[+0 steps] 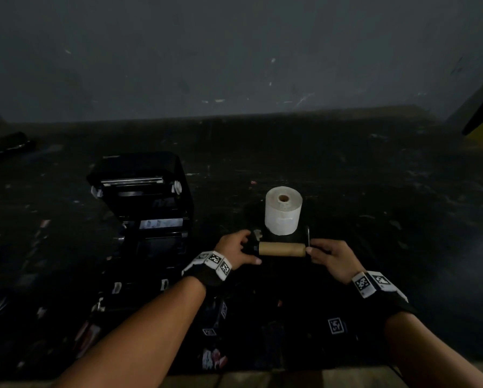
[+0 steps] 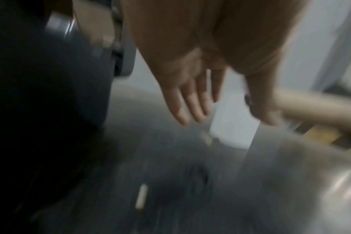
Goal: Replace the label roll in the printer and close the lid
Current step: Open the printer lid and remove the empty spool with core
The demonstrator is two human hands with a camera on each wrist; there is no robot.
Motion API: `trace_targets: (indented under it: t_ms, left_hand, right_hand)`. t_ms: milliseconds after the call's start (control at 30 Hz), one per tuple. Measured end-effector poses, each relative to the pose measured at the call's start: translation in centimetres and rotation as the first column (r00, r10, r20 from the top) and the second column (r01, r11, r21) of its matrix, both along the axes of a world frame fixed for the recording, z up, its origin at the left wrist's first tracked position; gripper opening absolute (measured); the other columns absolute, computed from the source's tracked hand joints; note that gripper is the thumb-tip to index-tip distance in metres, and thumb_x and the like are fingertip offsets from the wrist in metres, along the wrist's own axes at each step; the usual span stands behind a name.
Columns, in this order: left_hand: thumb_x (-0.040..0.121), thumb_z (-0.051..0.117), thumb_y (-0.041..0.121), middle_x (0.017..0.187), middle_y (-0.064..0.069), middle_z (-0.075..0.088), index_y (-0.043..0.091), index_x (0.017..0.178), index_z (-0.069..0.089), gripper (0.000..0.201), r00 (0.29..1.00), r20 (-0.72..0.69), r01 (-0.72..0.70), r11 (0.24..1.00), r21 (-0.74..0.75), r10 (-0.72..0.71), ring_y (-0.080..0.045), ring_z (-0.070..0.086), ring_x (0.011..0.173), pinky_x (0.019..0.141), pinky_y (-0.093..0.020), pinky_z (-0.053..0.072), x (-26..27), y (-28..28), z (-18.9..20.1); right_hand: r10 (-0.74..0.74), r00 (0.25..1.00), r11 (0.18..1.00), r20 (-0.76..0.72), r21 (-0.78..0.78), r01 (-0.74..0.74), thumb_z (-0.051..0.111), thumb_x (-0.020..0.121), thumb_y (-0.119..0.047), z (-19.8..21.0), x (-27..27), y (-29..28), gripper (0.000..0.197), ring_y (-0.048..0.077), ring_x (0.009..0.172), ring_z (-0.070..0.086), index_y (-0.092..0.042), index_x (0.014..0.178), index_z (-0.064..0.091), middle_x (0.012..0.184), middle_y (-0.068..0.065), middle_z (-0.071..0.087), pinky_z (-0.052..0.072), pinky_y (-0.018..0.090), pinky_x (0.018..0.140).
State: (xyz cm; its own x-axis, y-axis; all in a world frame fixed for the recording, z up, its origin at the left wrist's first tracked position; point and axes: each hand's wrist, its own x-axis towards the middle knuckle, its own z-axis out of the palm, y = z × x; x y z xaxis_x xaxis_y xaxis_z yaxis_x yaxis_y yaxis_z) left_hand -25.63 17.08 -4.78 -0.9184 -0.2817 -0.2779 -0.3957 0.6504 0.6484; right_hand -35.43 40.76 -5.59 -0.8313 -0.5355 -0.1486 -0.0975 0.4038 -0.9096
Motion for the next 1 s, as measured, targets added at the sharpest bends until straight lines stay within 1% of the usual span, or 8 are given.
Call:
trace_targets:
  t_ms: [133,300,400,467,567,700,833,1000]
  left_hand:
    - [0.069,0.08,0.026,0.129,-0.007,0.059,0.019,0.134,0.047,0.074,0.989,-0.015,0.145,0.987,0.068,-0.144,-0.02,0.057,0.114,0.095,-0.026,0.046,-0.9,-0.3,2.5]
    - [0.073,0.077,0.022,0.128,-0.008,0.061,0.016,0.121,0.062,0.05,0.976,-0.018,0.217,0.975,-0.042,-0.218,-0.021,0.057,0.118,0.102,-0.029,0.044,-1.2,0.8,2.4]
    - [0.074,0.076,0.023,0.136,-0.009,0.055,0.017,0.121,0.062,0.049,0.976,-0.021,0.217,0.975,-0.053,-0.219,-0.02,0.053,0.123,0.104,-0.027,0.042,-1.1,0.9,1.7]
    - [0.074,0.076,0.023,0.134,-0.007,0.057,0.018,0.121,0.062,0.049,0.978,-0.005,0.207,0.977,-0.058,-0.207,-0.019,0.054,0.122,0.102,-0.025,0.042,-1.0,0.6,1.4]
    - [0.073,0.077,0.025,0.12,-0.005,0.066,0.019,0.117,0.065,0.046,0.985,0.036,0.174,0.981,-0.084,-0.172,-0.018,0.06,0.11,0.097,-0.025,0.046,-0.7,-0.3,0.9]
    - [0.072,0.078,0.025,0.114,-0.006,0.069,0.018,0.114,0.067,0.045,0.995,0.064,0.077,0.994,-0.082,-0.072,-0.019,0.062,0.108,0.092,-0.023,0.045,-0.1,-1.0,-0.3]
    - [0.072,0.078,0.026,0.115,-0.007,0.068,0.017,0.115,0.066,0.045,0.998,0.065,0.027,0.997,-0.071,-0.022,-0.019,0.062,0.107,0.086,-0.019,0.042,-0.5,0.2,-1.1]
    - [0.074,0.076,0.024,0.111,-0.009,0.07,0.012,0.113,0.067,0.042,0.996,0.071,0.067,0.993,-0.094,-0.06,-0.021,0.064,0.103,0.081,-0.015,0.04,-1.6,3.4,-1.9]
  right_hand:
    - [0.035,0.997,0.997,0.068,-0.068,-0.03,0.063,0.084,-0.013,1.0,-0.3,-0.7,0.019,0.022,0.084,0.065,-0.031,0.079,0.067,0.088,0.007,0.068,0.054,0.041,0.088]
    - [0.043,0.991,0.994,0.13,-0.11,-0.029,0.061,0.085,-0.009,1.4,-0.5,-0.7,0.014,0.011,0.079,0.063,-0.014,0.098,0.064,0.088,-0.003,0.066,0.054,0.022,0.075]
    - [-0.001,0.989,0.992,0.147,-0.121,0.019,0.061,0.084,-0.007,0.8,-0.9,0.4,0.01,0.011,0.075,0.061,-0.016,0.086,0.064,0.086,0.002,0.065,0.054,0.016,0.066]
    - [-0.035,0.986,0.993,0.163,-0.107,0.053,0.062,0.084,-0.007,0.4,-1.4,1.4,0.011,0.012,0.075,0.062,-0.017,0.083,0.066,0.086,0.004,0.066,0.054,0.017,0.068]
    - [-0.112,0.966,0.989,0.232,-0.067,0.131,0.063,0.084,-0.008,-0.1,-2.5,3.5,0.013,0.015,0.076,0.063,-0.008,0.096,0.065,0.089,0.01,0.064,0.055,0.019,0.068]
    - [-0.192,0.921,0.98,0.338,0.013,0.199,0.064,0.083,-0.01,-1.0,-4.5,6.1,0.023,0.019,0.08,0.063,-0.003,0.104,0.062,0.089,0.01,0.064,0.054,0.027,0.075]
    - [-0.138,0.925,0.989,0.355,0.103,0.108,0.064,0.083,-0.009,-2.0,-5.0,6.9,0.011,0.018,0.079,0.062,-0.006,0.094,0.064,0.088,0.009,0.063,0.056,0.022,0.068]
    - [-0.096,0.946,0.978,0.311,0.206,0.031,0.065,0.083,-0.012,-3.4,-5.2,6.8,0.004,0.021,0.079,0.062,-0.013,0.08,0.068,0.088,0.014,0.064,0.052,0.031,0.077]
